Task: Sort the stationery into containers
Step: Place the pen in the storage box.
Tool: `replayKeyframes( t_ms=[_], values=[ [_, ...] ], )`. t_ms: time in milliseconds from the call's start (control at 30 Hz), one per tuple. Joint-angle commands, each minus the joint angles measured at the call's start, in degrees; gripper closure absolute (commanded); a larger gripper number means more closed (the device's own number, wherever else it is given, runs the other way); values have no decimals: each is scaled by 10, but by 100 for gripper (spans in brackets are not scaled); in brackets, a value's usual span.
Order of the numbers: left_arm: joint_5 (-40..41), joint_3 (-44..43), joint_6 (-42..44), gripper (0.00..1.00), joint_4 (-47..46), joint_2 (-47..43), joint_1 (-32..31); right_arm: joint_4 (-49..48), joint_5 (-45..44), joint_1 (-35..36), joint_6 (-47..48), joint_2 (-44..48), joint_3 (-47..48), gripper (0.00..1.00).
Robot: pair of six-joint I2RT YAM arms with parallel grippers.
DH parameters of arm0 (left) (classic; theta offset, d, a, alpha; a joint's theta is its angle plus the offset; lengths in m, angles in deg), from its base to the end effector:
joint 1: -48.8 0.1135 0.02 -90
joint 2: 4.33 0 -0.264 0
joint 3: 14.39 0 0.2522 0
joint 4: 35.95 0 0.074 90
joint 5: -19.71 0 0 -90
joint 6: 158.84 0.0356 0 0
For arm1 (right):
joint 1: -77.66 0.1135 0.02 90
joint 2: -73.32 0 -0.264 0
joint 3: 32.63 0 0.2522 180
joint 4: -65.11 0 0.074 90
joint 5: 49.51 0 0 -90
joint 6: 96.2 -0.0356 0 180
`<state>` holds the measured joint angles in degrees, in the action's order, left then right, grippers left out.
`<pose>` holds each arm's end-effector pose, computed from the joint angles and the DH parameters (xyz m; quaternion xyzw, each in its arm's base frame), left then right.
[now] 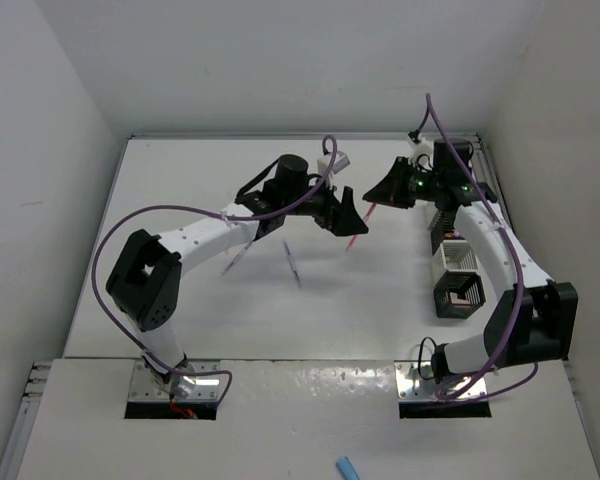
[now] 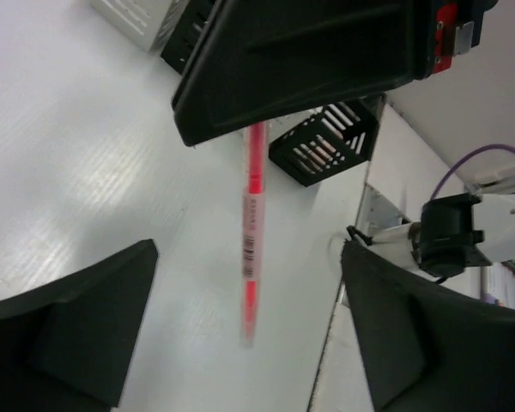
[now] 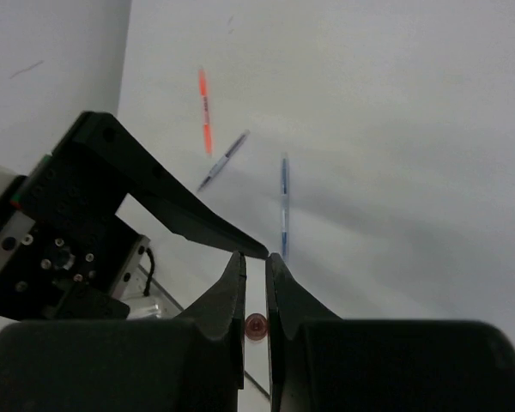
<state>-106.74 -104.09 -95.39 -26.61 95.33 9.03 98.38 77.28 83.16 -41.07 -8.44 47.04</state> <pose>0.3013 -0.2783 0.2962 0.2689 0.7487 -0.5141 0.3205 0.3143 0.0517 0.3063 0.0736 0.8522 0.4134 0.3120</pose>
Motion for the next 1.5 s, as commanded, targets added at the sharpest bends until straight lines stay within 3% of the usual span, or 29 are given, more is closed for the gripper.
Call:
replayKeyframes(
  t_ms=[0, 200, 367, 500, 800, 933, 1033, 1067, 1100, 1233, 1467],
  values=[
    [36, -32, 10, 0, 24, -8, 8, 19, -29, -1, 46, 17, 40, 100],
    [95, -2, 66, 0, 63, -55, 64, 19, -130, -91, 98, 10, 113, 100],
    [217, -5, 148, 0, 115, -81, 87, -62, -296, -126, 188, 12, 107, 100],
    [284, -16, 192, 0, 169, -87, 92, -115, -360, -159, 211, -15, 111, 100],
    [270, 25, 263, 0, 207, -120, 123, -184, -392, -188, 232, -74, 99, 100],
    [165, 40, 403, 0, 237, -134, 157, -191, -400, -188, 253, -87, 76, 100],
    [77, 39, 520, 2, 314, -125, 165, -185, -393, -189, 260, -97, 73, 75],
    [65, 33, 614, 10, 345, -107, 161, -180, -389, -189, 260, -98, 72, 69],
    [60, 20, 650, 15, 398, -98, 151, -177, -386, -189, 262, -97, 71, 60],
    [16, 11, 836, 20, 507, -65, 139, -150, -371, -191, 241, -91, 91, 46],
    [29, 2, 1039, 23, 527, 8, 127, -70, -306, -186, 197, -50, 117, 44]
  ],
)
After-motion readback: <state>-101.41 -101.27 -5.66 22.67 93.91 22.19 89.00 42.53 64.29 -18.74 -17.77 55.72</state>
